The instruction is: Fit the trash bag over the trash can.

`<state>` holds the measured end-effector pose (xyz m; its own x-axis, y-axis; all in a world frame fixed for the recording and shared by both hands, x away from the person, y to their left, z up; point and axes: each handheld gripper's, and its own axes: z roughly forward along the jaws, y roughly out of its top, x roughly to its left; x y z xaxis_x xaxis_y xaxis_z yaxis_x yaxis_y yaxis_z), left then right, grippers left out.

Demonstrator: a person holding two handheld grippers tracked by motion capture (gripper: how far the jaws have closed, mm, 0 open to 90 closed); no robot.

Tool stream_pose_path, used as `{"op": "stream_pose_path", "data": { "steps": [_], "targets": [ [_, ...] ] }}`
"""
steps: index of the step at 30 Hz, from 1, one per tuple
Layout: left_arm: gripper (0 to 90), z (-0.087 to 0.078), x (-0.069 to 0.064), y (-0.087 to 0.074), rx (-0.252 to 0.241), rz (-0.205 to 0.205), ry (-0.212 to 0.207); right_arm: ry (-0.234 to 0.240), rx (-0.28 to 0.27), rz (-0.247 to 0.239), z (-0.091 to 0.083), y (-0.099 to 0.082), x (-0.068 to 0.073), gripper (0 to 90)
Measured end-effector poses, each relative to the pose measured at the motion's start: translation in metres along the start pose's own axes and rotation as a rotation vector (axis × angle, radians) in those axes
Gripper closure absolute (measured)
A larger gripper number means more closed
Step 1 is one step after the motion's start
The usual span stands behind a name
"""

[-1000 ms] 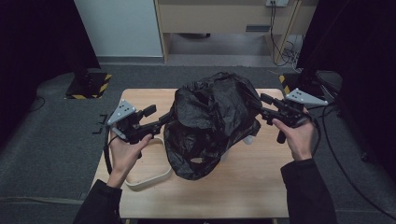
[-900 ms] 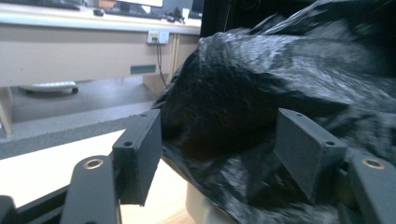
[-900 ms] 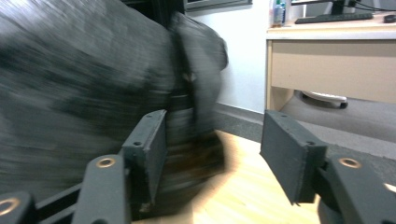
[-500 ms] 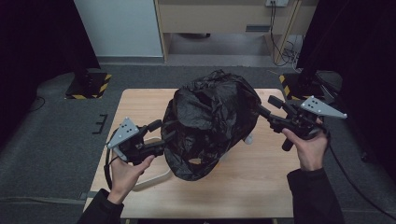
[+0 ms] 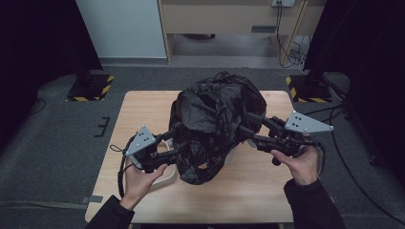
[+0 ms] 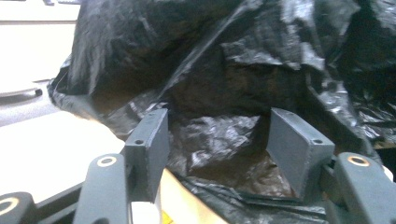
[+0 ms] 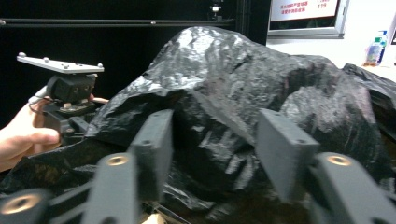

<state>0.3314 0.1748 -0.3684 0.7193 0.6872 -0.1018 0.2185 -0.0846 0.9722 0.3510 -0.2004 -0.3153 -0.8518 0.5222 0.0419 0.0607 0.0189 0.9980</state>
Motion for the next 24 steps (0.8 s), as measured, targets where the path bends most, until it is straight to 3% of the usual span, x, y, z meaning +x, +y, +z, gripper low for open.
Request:
{"op": "stream_pose_path", "data": {
  "steps": [3, 4, 6, 9, 11, 14, 17, 18, 19, 24],
  "targets": [
    [43.0, 0.001, 0.001, -0.001, -0.001, -0.008, 0.001, -0.017, 0.003, -0.021, -0.008, 0.000, -0.003, 68.5],
    [43.7, 0.001, 0.001, -0.001, 0.000, -0.007, -0.001, -0.024, 0.034, -0.025, -0.009, 0.000, -0.004, 71.0],
    [44.6, 0.002, 0.000, -0.001, 0.000, -0.002, -0.005, -0.030, 0.053, -0.027, -0.010, -0.001, -0.005, 66.5],
    [44.7, 0.002, -0.001, -0.001, 0.000, -0.002, -0.006, -0.012, 0.076, 0.015, -0.005, -0.003, -0.003, 47.0],
    [44.7, 0.002, 0.000, -0.002, 0.002, -0.006, -0.009, -0.020, 0.089, 0.009, -0.002, -0.006, -0.001, 46.2],
    [44.7, 0.003, -0.001, -0.002, 0.004, -0.006, -0.011, -0.037, 0.120, 0.006, -0.001, -0.010, -0.003, 55.1],
    [44.7, 0.005, -0.002, -0.003, 0.009, -0.005, -0.015, -0.027, 0.145, 0.008, -0.005, -0.011, -0.005, 74.9],
    [44.6, 0.005, -0.002, -0.003, 0.009, -0.005, -0.015, -0.027, 0.145, 0.008, -0.005, -0.011, -0.005, 74.9],
    [44.6, 0.006, -0.002, -0.004, 0.011, -0.003, -0.014, -0.015, 0.155, 0.006, -0.007, -0.011, -0.006, 84.6],
    [44.6, 0.005, -0.001, -0.004, 0.009, -0.002, -0.007, 0.003, 0.183, 0.014, -0.010, -0.011, -0.009, 90.0]
  ]
}}
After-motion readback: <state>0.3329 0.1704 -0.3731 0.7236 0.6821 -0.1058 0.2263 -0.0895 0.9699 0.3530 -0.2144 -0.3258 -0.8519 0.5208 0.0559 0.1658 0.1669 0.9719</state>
